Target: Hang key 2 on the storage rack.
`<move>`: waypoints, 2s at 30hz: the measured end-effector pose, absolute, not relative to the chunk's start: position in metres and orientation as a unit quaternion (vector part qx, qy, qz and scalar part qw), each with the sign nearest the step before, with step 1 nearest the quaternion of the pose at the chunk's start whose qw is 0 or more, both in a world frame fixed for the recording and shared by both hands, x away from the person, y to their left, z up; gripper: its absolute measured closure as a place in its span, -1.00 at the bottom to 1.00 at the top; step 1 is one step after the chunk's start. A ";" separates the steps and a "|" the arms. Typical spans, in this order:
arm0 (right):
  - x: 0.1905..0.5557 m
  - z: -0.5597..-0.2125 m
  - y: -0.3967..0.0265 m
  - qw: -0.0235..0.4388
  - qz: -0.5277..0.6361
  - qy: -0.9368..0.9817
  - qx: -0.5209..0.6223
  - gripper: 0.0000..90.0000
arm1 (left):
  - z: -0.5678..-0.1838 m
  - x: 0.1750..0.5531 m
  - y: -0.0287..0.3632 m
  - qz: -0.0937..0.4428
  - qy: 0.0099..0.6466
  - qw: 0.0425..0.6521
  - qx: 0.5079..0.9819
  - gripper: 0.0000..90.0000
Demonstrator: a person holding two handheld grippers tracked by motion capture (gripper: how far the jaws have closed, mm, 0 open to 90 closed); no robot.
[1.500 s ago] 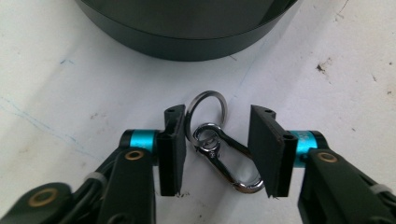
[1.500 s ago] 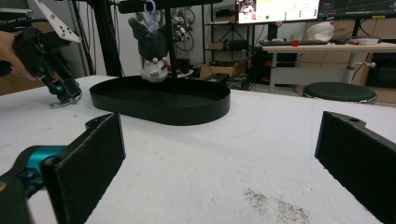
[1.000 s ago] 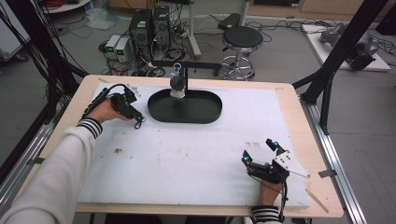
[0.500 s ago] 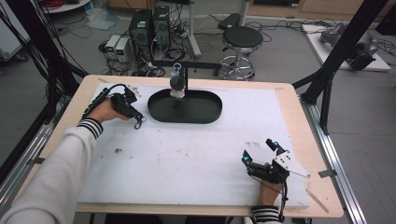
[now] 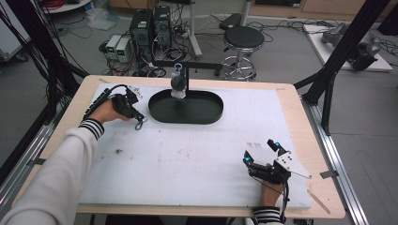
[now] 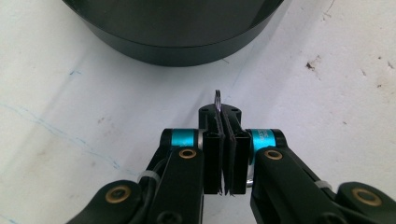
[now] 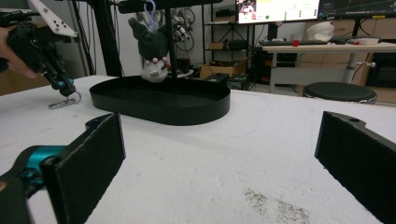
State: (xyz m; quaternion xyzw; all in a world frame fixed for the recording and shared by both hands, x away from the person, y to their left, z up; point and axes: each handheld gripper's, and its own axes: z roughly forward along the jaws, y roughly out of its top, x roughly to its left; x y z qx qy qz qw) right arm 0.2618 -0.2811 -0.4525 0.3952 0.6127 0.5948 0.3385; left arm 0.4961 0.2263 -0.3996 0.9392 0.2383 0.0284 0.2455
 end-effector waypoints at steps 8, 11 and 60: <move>0.262 -0.452 -0.281 0.339 0.596 0.612 0.395 -0.98 | -0.398 0.495 0.225 0.027 0.241 0.239 0.940 0.96; 0.262 -0.452 -0.281 0.339 0.595 0.612 0.395 -0.98 | -0.395 0.493 0.224 0.033 0.242 0.247 0.938 0.96; 0.262 -0.453 -0.281 0.340 0.595 0.612 0.395 -0.98 | -0.278 0.475 0.241 0.126 0.260 0.481 0.828 0.96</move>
